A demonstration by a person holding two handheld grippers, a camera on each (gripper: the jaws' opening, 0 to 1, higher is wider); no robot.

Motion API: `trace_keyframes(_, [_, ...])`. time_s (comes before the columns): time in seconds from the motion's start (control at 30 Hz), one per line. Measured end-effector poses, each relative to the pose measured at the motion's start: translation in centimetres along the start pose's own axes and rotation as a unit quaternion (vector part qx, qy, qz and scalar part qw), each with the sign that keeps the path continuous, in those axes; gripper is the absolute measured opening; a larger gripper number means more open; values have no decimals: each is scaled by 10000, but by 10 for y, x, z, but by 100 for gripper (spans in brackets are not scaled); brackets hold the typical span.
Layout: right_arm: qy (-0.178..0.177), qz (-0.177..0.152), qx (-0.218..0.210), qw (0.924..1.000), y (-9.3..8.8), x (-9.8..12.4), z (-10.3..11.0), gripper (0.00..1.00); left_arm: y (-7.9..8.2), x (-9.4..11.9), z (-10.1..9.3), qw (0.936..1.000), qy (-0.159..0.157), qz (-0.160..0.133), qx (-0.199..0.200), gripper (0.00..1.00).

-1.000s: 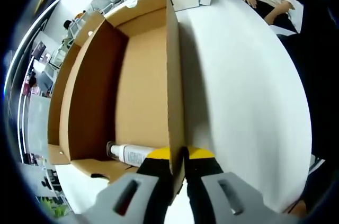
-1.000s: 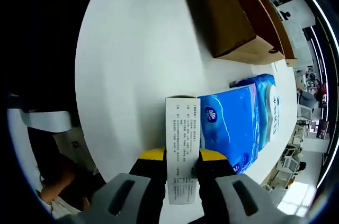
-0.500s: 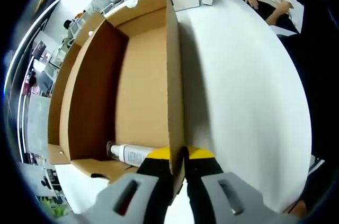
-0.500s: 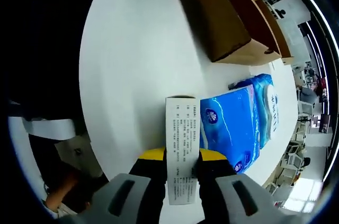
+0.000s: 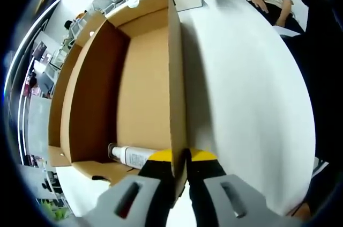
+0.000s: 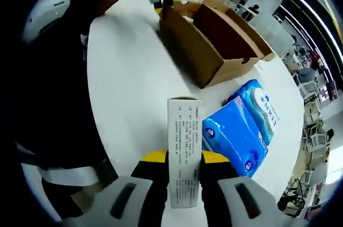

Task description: Operate the shoe box by opening the lid, removing the specified soft item, and placing it in the target area until the item is outside and the box remains undamaged.

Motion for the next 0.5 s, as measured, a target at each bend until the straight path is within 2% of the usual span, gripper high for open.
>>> trace_keyframes(0.17, [-12, -422, -616, 9972, -1, 10, -1, 21, 0, 0, 0, 10000, 4, -1, -3, 7])
trace_keyframes(0.27, [-44, -759, -1159, 9903, -2, 16, -2, 21, 0, 0, 0, 10000, 3, -2, -3, 7])
trace_keyframes(0.37, [-57, -1199, -1872, 9750, -8, 23, -5, 20, 0, 0, 0, 10000, -1, -5, 1, 7])
trace_keyframes(0.47, [-121, -1466, -2277, 9626, -12, 26, -7, 20, 0, 0, -1, 10000, 8, -3, -4, 7])
trace_keyframes(0.5, [-111, -1740, -2669, 9478, -15, 24, -8, 20, 0, 0, -1, 10000, 6, -5, -5, 7])
Point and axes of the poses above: the point that each gripper's makers call its tool centre point, and the gripper's own axes: x roughly backward along the fingers, z roughly to its left, y roughly out of its top, the point moved 10 cm from there along x, roughly backward along the fingers, and after that the axes turned 2 degrees about -y, right-handed, at the moved point
